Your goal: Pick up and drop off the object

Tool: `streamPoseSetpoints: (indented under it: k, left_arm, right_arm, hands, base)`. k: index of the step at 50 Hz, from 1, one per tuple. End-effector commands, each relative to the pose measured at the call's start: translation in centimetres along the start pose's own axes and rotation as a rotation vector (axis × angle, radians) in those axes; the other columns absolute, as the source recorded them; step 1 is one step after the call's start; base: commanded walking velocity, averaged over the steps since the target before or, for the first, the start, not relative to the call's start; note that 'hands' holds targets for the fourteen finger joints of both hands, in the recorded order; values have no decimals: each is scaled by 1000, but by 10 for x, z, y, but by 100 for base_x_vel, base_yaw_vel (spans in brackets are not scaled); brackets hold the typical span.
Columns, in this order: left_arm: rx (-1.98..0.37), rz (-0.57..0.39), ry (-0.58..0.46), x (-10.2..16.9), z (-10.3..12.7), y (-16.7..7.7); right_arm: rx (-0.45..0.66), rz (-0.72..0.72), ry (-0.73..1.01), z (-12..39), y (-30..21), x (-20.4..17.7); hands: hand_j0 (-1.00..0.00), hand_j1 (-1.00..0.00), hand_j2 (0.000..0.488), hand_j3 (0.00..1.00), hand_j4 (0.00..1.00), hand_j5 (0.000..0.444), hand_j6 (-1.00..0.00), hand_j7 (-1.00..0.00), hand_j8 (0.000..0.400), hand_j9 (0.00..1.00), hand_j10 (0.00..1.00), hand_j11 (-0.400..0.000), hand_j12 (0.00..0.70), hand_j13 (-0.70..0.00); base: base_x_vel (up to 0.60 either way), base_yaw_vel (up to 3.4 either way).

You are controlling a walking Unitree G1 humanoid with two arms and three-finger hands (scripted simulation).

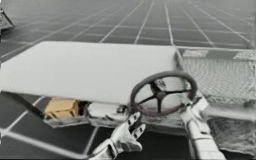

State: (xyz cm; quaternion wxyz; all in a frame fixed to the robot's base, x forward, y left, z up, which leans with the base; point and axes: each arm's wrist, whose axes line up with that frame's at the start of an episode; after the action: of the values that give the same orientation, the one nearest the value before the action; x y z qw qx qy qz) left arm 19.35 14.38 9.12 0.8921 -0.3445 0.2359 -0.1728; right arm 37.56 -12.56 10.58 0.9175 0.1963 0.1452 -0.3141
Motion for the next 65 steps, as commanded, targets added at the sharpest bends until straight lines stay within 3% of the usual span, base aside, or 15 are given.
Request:
streamPoseSetpoints:
  k: [1,40,41,42,46,48,50,54,56,57,59,63,65]
  left_arm:
    - [-6,5,-25,-6,1,2]
    - [-6,5,-25,-6,1,2]
    - [28,-64,12,146,139,19]
    - [26,-35,2,153,128,19]
    - [85,-22,-8,142,142,-4]
    - [101,-34,-22,148,139,-20]
    - [99,-85,-23,138,139,-21]
    - [129,-135,-27,138,130,-45]
    - [161,-172,-43,142,137,-50]
    - [170,-180,-25,139,130,-58]
    - [196,-193,-10,146,128,-63]
    - [289,-254,67,162,105,-110]
    - [307,-270,81,165,98,-119]
  right_arm:
    - [26,74,-43,14,20,-9]
    - [26,74,-43,14,20,-9]
    - [66,14,-88,73,143,114]
    - [64,11,-99,84,146,124]
    - [92,19,-165,148,140,130]
    - [99,22,-220,174,132,139]
    - [79,-1,-294,213,133,130]
    - [91,-33,-442,298,90,116]
    - [115,-80,-512,337,66,106]
    - [150,-152,-551,377,37,104]
    - [186,-250,-618,404,-34,85]
    - [305,-448,-614,407,-169,83]
    - [321,-470,-618,407,-191,79]
  hands:
    - [0,0,0,1000,1000,0,0,0,0,1000,1000,-400,0,-700]
    - [0,0,0,1000,1000,0,0,0,0,1000,1000,-400,0,-700]
    - [0,0,0,1000,1000,0,0,0,0,1000,1000,-400,0,-700]
    - [0,0,0,1000,1000,0,0,0,0,1000,1000,-400,0,-700]
    - [0,0,0,1000,1000,0,0,0,0,1000,1000,-400,0,-700]
    - [0,0,0,1000,1000,0,0,0,0,1000,1000,-400,0,-700]
    - [0,0,0,1000,1000,0,0,0,0,1000,1000,-400,0,-700]
    - [0,0,0,1000,1000,0,0,0,0,1000,1000,-400,0,-700]
    - [0,0,0,1000,1000,0,0,0,0,1000,1000,-400,0,-700]
    - [0,0,0,1000,1000,0,0,0,0,1000,1000,-400,0,-700]
    - [0,0,0,1000,1000,0,0,0,0,1000,1000,-400,0,-700]
    - [0,0,0,1000,1000,0,0,0,0,1000,1000,-400,0,-700]
    - [0,0,0,1000,1000,0,0,0,0,1000,1000,-400,0,-700]
  base:
    - [21,36]
    - [19,31]
    - [0,-16]
    - [0,-17]
    - [0,-15]
    - [0,-14]
    - [0,-16]
    - [0,-20]
    - [0,-24]
    - [0,-26]
    - [0,-29]
    - [0,-38]
    - [0,-47]
